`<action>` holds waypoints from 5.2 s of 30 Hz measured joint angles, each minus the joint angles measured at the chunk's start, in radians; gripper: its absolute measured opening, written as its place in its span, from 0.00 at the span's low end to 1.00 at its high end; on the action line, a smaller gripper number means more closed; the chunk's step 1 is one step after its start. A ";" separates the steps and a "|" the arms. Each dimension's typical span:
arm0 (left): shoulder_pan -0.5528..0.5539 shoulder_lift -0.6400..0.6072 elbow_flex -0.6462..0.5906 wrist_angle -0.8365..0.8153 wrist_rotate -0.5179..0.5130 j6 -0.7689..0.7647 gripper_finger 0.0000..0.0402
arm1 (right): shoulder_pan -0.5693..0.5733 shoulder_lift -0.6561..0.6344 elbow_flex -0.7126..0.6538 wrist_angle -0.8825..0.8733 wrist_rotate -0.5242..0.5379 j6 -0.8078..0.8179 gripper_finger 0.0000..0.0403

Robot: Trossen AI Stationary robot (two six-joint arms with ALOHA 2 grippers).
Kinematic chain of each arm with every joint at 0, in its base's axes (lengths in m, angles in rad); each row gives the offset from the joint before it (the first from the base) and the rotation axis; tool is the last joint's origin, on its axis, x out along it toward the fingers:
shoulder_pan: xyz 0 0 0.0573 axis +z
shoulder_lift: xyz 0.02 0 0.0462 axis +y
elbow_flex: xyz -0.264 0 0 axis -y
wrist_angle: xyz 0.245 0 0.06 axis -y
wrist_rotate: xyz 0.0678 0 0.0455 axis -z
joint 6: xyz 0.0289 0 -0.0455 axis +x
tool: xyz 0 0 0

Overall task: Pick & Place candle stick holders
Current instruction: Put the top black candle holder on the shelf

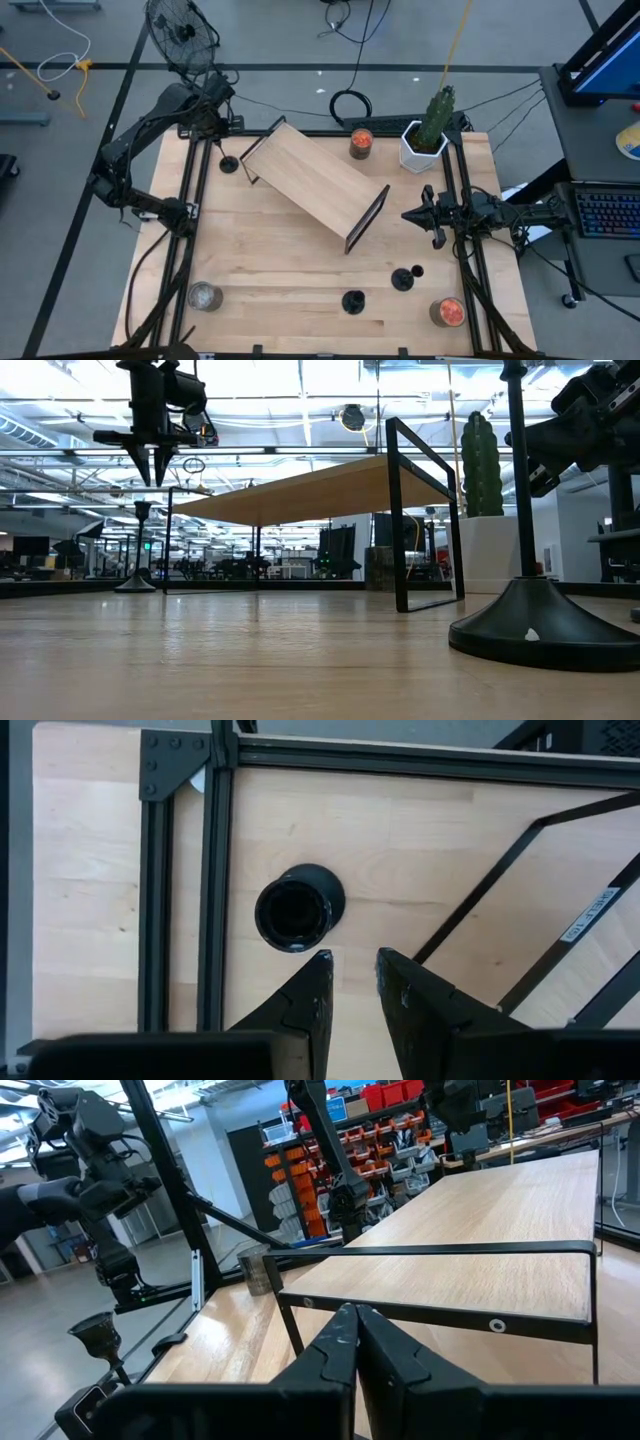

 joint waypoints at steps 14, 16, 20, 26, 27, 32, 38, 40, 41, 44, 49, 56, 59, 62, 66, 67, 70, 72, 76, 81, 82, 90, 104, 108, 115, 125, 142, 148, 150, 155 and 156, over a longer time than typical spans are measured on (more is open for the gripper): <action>-0.011 0.070 -0.018 0.005 -0.050 -0.031 0.49 | 0.000 0.000 0.000 0.000 0.003 0.000 0.00; -0.004 0.066 -0.018 0.006 -0.050 -0.037 0.53 | 0.000 0.000 0.000 0.000 0.003 0.000 0.00; 0.008 0.061 -0.018 0.003 -0.028 -0.023 0.57 | 0.000 0.000 0.000 0.000 0.008 0.000 0.00; 0.007 0.063 -0.018 0.007 -0.020 0.000 0.57 | 0.000 0.000 0.000 0.009 0.111 0.000 0.00; 0.006 0.063 -0.018 0.009 -0.020 0.001 0.57 | 0.000 0.000 0.000 0.011 0.127 0.000 0.00; 0.006 0.063 -0.018 0.023 -0.014 0.012 0.57 | 0.000 0.000 0.000 0.009 0.126 0.000 0.00; 0.010 0.079 -0.049 0.047 -0.009 0.022 0.57 | 0.000 0.000 0.000 0.007 0.126 0.000 0.00; 0.018 0.086 -0.069 0.060 -0.002 0.032 0.57 | 0.000 0.000 0.000 0.005 0.126 0.000 0.00; 0.021 0.089 -0.078 0.066 -0.002 0.032 0.57 | 0.000 0.000 0.000 0.005 0.126 0.000 0.00; 0.030 0.097 -0.107 0.098 -0.001 0.042 0.57 | 0.000 0.000 0.000 0.004 0.126 0.000 0.00; 0.034 0.094 -0.133 0.127 -0.005 0.065 0.54 | 0.000 0.000 0.000 0.009 0.126 0.000 0.00; 0.034 0.093 -0.140 0.122 -0.058 0.065 0.22 | 0.000 0.000 0.000 0.028 0.128 0.000 0.00; 0.033 0.094 -0.140 0.119 -0.087 0.065 0.06 | 0.000 0.000 0.000 0.031 0.128 0.000 0.00; 0.033 0.093 -0.140 0.116 -0.093 0.065 0.06 | 0.000 0.000 0.000 0.033 0.127 0.000 0.00; 0.034 0.093 -0.140 0.118 -0.092 0.093 0.05 | 0.000 0.000 0.000 0.035 0.127 0.000 0.00; 0.034 0.093 -0.140 0.117 -0.091 0.104 0.05 | 0.000 0.000 0.000 0.036 0.127 0.000 0.00; 0.032 0.088 -0.137 0.106 -0.075 0.115 0.05 | 0.000 0.000 0.000 0.037 0.127 0.000 0.00; 0.031 0.083 -0.126 0.079 -0.069 0.117 0.04 | 0.000 0.000 0.000 0.037 0.127 0.000 0.00; 0.026 0.049 -0.090 0.040 -0.051 0.125 0.04 | 0.000 0.000 0.000 0.037 0.127 0.000 0.00; 0.010 0.002 -0.041 -0.041 -0.039 0.111 0.03 | 0.000 0.000 0.000 0.038 0.126 0.000 0.00; 0.005 -0.007 -0.026 -0.062 -0.049 0.107 0.03 | 0.000 0.000 0.000 0.038 0.126 0.000 0.00; -0.041 -0.074 0.118 -0.127 -0.115 0.072 0.03 | 0.000 0.000 0.000 0.038 0.126 0.000 0.00; -0.171 -0.088 0.448 -0.129 -0.154 0.054 0.03 | 0.000 0.000 0.000 0.109 0.126 0.071 0.00; -0.216 -0.087 0.490 -0.114 -0.141 0.049 0.03 | 0.000 0.000 0.000 0.181 0.137 0.144 0.00; -0.329 -0.060 0.500 -0.029 -0.077 0.050 0.03 | 0.000 0.000 0.000 0.271 0.160 0.073 0.00; -0.475 0.003 0.500 0.071 -0.025 0.057 0.03 | 0.000 0.000 0.000 0.363 0.175 0.093 0.00; -0.619 0.104 0.500 0.227 0.053 0.031 0.03 | 0.000 0.243 0.129 0.503 0.222 0.127 0.00; -0.635 0.120 0.500 0.238 0.062 0.019 0.03 | 0.000 0.483 0.329 0.460 0.145 0.042 0.00; -0.637 0.123 0.500 0.235 0.058 0.019 0.03 | -0.001 0.565 0.407 0.408 0.124 0.019 0.00; -0.643 0.123 0.500 0.235 0.072 0.023 0.03 | -0.001 0.769 0.623 0.216 0.113 -0.039 0.00; -0.646 0.123 0.500 0.235 0.070 0.023 0.03 | -0.001 0.805 0.662 0.186 0.101 -0.059 0.00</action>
